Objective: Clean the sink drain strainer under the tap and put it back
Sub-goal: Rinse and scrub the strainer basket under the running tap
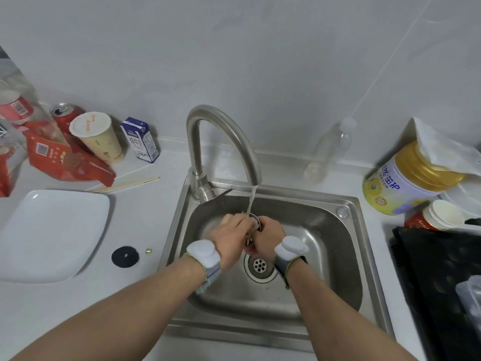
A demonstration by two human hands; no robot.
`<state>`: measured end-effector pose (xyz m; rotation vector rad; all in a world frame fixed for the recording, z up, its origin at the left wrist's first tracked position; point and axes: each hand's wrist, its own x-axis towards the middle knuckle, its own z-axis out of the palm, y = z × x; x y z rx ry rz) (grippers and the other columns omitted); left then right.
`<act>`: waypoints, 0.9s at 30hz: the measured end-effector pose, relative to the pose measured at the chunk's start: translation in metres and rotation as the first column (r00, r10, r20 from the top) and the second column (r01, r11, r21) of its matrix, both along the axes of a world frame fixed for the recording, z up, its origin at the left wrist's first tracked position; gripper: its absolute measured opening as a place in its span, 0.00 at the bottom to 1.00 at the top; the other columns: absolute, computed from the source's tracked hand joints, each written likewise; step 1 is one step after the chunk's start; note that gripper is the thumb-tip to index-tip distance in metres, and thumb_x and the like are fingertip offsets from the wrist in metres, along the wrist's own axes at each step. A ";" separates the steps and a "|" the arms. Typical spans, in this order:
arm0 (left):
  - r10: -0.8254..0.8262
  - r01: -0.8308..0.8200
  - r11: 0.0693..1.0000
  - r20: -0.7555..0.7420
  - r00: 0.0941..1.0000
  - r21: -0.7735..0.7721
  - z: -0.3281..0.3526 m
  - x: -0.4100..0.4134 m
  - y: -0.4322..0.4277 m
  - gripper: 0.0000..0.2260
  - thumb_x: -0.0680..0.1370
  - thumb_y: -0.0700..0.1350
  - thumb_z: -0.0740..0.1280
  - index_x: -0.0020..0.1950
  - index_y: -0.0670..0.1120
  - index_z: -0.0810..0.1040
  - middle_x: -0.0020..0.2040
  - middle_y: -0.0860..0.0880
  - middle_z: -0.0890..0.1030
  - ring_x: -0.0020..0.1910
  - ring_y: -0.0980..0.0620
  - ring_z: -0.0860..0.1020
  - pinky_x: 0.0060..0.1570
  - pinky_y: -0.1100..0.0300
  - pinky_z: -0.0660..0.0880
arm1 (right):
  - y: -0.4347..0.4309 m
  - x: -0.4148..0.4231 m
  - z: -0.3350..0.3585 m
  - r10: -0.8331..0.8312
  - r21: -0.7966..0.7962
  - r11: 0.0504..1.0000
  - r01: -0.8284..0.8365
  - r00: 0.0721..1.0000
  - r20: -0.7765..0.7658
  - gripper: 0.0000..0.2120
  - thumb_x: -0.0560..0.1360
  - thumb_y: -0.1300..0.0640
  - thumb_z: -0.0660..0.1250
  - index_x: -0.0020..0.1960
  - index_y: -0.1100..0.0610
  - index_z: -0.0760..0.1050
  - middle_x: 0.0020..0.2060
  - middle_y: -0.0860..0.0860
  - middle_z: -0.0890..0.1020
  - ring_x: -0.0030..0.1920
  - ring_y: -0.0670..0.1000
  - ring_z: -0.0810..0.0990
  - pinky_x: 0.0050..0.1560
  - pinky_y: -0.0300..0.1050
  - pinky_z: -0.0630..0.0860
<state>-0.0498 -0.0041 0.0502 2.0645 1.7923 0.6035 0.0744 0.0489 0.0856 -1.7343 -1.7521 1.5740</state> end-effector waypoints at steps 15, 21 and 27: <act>0.669 -0.590 0.687 0.055 0.741 -0.425 0.025 0.002 0.030 0.12 0.79 0.48 0.60 0.55 0.41 0.75 0.52 0.39 0.81 0.52 0.39 0.78 0.43 0.55 0.70 | -0.021 -0.031 0.016 0.029 0.235 0.970 -0.065 0.988 0.154 0.10 0.78 0.60 0.55 0.56 0.57 0.72 0.47 0.59 0.81 0.45 0.60 0.80 0.44 0.48 0.77; 0.688 -0.411 0.664 0.294 0.664 -0.624 0.029 -0.016 0.014 0.12 0.75 0.47 0.64 0.37 0.42 0.81 0.26 0.49 0.77 0.28 0.47 0.76 0.29 0.62 0.69 | -0.025 -0.040 0.003 0.018 0.310 0.950 -0.035 0.998 0.059 0.14 0.77 0.61 0.55 0.60 0.53 0.70 0.42 0.51 0.79 0.42 0.53 0.76 0.42 0.43 0.72; 0.716 -0.138 0.696 0.670 0.197 -0.704 0.019 -0.029 -0.004 0.05 0.74 0.39 0.68 0.38 0.44 0.79 0.26 0.46 0.75 0.21 0.51 0.70 0.22 0.66 0.65 | -0.013 -0.035 -0.009 -0.096 0.166 0.979 0.114 0.989 -0.112 0.09 0.77 0.61 0.57 0.47 0.50 0.72 0.43 0.50 0.80 0.42 0.50 0.78 0.43 0.42 0.77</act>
